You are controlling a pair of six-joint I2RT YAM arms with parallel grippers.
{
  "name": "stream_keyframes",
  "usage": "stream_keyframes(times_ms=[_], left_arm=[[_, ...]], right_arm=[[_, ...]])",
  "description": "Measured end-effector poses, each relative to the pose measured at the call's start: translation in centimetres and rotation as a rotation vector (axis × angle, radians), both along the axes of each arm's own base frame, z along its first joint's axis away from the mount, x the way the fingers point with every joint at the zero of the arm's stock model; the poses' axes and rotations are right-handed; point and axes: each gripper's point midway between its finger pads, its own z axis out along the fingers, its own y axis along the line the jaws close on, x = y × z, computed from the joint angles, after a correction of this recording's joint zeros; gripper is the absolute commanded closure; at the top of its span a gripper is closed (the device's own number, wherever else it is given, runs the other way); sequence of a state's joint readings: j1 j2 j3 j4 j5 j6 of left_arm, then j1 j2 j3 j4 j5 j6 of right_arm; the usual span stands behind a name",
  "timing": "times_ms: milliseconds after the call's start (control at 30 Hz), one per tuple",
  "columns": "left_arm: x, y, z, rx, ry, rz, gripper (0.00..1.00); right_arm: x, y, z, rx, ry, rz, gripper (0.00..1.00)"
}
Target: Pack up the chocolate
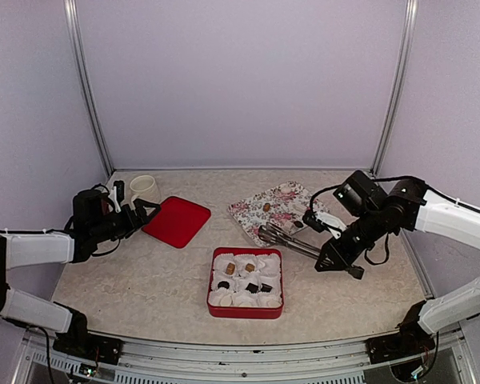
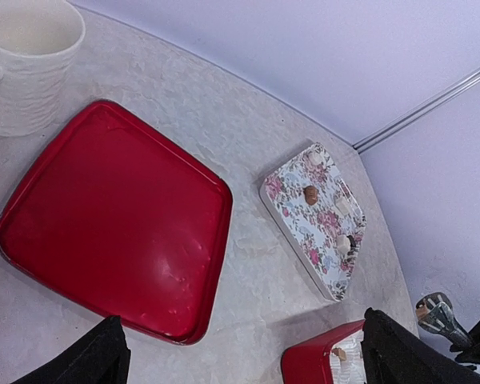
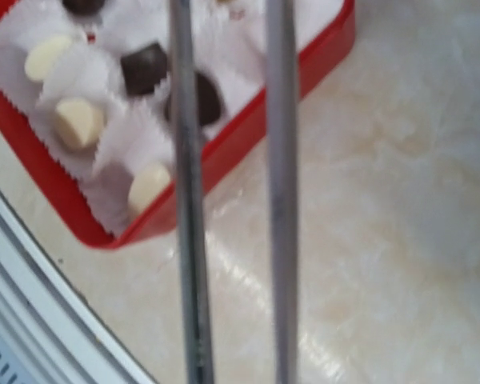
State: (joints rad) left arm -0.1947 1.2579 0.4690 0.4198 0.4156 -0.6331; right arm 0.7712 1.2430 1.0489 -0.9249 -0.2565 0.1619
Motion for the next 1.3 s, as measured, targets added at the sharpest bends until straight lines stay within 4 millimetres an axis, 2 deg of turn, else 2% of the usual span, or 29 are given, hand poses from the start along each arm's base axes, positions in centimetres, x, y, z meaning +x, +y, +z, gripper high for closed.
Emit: stream_keyframes(times_ms=[233,833,1033,1133,1300], left_arm=[[-0.1,0.0,0.2,-0.004,-0.004,0.001,0.01],[-0.1,0.0,0.6,-0.007,-0.014,0.002,0.01],[-0.1,0.0,0.6,-0.004,-0.015,0.001,0.01],[-0.1,0.0,0.6,-0.004,-0.015,0.001,0.01],[-0.1,0.0,0.5,-0.004,-0.013,0.001,0.01]], right_arm=[[-1.2,-0.3,-0.9,-0.058,0.026,-0.007,0.81],[-1.5,-0.8,-3.6,-0.186,0.064,-0.017,0.80],[-1.6,-0.8,-4.0,-0.204,0.068,-0.013,0.76],[-1.5,-0.8,-4.1,-0.209,0.068,-0.014,0.71],[-1.4,-0.7,-4.1,-0.212,0.067,-0.015,0.69]])
